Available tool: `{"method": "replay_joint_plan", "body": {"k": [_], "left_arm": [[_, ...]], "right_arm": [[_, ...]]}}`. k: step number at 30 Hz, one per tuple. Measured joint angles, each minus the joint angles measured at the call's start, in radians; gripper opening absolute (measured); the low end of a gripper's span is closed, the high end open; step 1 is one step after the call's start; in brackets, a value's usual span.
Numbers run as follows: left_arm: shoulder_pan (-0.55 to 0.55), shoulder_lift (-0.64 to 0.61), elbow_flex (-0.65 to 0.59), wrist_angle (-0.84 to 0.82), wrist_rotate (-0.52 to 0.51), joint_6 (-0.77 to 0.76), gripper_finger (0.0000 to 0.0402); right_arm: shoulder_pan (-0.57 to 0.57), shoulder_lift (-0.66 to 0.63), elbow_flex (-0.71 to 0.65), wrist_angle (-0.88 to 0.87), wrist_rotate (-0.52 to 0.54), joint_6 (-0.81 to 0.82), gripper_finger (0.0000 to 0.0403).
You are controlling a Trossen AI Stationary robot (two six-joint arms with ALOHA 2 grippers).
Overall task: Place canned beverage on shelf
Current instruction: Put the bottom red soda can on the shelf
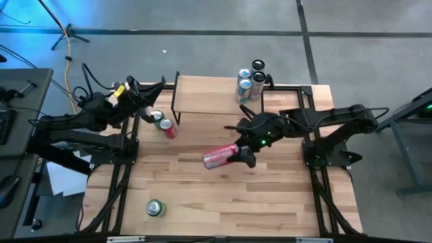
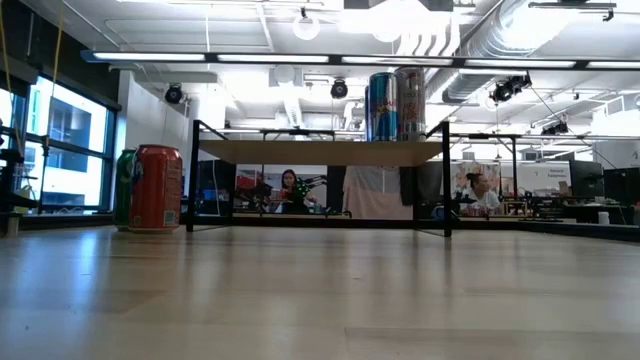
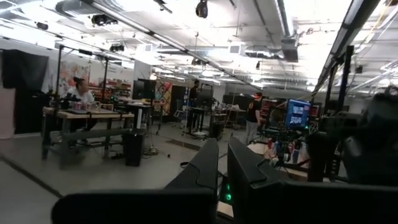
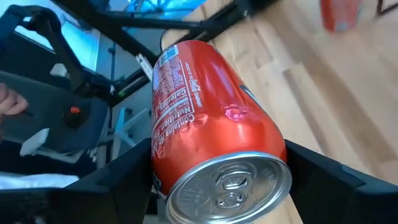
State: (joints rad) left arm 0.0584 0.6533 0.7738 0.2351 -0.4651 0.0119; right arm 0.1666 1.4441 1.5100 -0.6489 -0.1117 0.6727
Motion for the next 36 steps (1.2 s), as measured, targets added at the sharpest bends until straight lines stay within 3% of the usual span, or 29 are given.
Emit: {"method": "replay_joint_plan", "body": {"k": [5,15,24,29,36], "left_arm": [[0.0,0.0,0.0,-0.064,-0.028,-0.04,0.0029],[0.0,0.002,0.0,-0.055,-0.023,-0.085,0.0163],[0.0,0.064,0.007,-0.063,0.126,-0.235,0.0247],[0.0,0.183,0.11,-0.15,0.259,-0.272,0.0271],[0.016,0.423,0.413,-0.577,0.367,-0.272,0.0288]], "right_arm": [[-0.025,0.0,0.002,0.001,0.044,-0.019,0.0293],[-0.059,0.0,0.002,0.002,0.083,-0.042,0.0293],[-0.137,0.0,0.002,-0.008,0.108,-0.083,0.0293],[-0.182,0.0,0.002,-0.006,0.107,-0.156,0.0293],[-0.202,0.004,0.002,-0.032,0.103,-0.236,0.0293]]}}
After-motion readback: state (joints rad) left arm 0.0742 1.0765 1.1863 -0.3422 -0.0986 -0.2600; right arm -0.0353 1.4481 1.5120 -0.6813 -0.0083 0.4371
